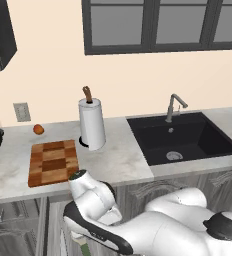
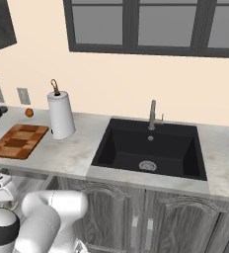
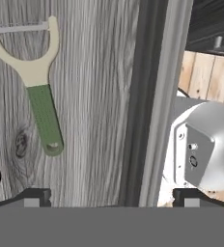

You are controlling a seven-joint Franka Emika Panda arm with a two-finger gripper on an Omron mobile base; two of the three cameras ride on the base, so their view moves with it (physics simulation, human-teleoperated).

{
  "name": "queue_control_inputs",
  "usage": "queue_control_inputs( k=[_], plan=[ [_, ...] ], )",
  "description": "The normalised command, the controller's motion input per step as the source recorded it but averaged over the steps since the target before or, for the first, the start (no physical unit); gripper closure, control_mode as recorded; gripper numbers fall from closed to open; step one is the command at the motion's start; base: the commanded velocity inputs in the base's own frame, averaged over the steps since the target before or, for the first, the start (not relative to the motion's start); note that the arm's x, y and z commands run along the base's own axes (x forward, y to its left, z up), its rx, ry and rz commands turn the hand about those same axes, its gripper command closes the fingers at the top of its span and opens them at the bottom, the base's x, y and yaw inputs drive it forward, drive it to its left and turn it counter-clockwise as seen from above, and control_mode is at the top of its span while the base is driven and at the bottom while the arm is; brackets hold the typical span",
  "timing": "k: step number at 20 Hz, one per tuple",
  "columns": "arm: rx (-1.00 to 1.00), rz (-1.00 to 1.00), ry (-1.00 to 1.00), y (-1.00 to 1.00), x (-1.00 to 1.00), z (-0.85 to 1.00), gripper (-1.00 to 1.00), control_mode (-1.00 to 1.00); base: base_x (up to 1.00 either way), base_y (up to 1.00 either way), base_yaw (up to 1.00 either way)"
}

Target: Open the drawer on the left and place the cutting tools on the cutting board.

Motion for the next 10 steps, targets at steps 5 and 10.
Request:
queue_control_inputs(
  k=[5,10],
  plan=[
    [0.08,0.06,-0.04,0.03,0.00,-0.17,-1.00,-1.00,0.00,0.00,0.00],
    [0.00,0.00,0.00,0.18,0.01,-0.26,-1.00,-1.00,0.00,0.00,0.00]
  ],
)
